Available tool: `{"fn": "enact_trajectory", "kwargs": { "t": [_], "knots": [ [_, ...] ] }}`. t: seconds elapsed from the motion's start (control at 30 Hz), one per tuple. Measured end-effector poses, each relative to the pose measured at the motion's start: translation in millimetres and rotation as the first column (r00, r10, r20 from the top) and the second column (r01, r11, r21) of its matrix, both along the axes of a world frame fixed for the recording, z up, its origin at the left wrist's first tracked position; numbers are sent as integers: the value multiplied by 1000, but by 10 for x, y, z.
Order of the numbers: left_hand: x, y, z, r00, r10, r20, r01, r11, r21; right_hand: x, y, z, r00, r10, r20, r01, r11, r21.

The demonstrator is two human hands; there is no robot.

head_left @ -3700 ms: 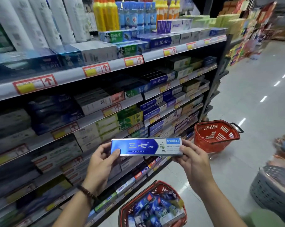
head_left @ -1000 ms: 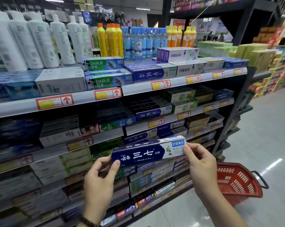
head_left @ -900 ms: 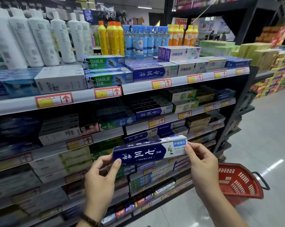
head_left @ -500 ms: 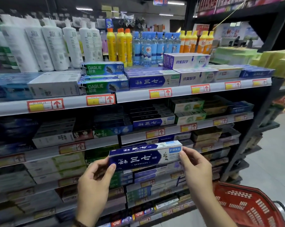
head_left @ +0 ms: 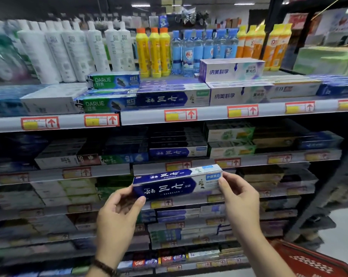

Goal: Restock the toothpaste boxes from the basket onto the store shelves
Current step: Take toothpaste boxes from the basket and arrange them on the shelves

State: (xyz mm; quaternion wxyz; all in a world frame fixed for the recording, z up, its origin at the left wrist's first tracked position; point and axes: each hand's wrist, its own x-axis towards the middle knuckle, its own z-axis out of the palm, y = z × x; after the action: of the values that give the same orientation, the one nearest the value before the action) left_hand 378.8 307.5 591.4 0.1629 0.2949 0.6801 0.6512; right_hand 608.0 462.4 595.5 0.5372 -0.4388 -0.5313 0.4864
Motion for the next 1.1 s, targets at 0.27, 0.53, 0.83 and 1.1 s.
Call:
{"fn": "enact_trajectory", "kwargs": {
  "t": [0.27, 0.53, 0.83, 1.1],
  "knots": [
    [172, 216, 30, 999, -26, 28, 25, 999, 38, 110, 266, -10, 1000, -1, 9, 1, 1000, 20],
    [20, 488, 2, 1000, -29, -12, 29, 999, 40, -25, 450, 50, 999, 25, 26, -26, 998, 49],
    [-326, 910, 33, 996, -32, -82, 36, 998, 48, -336, 744, 69, 996, 3, 93, -5, 1000, 23],
    [-661, 1196, -23, 986, -90, -140, 88, 996, -21, -606, 916, 71, 991, -22, 135, 21, 1000, 10]
  ]
}}
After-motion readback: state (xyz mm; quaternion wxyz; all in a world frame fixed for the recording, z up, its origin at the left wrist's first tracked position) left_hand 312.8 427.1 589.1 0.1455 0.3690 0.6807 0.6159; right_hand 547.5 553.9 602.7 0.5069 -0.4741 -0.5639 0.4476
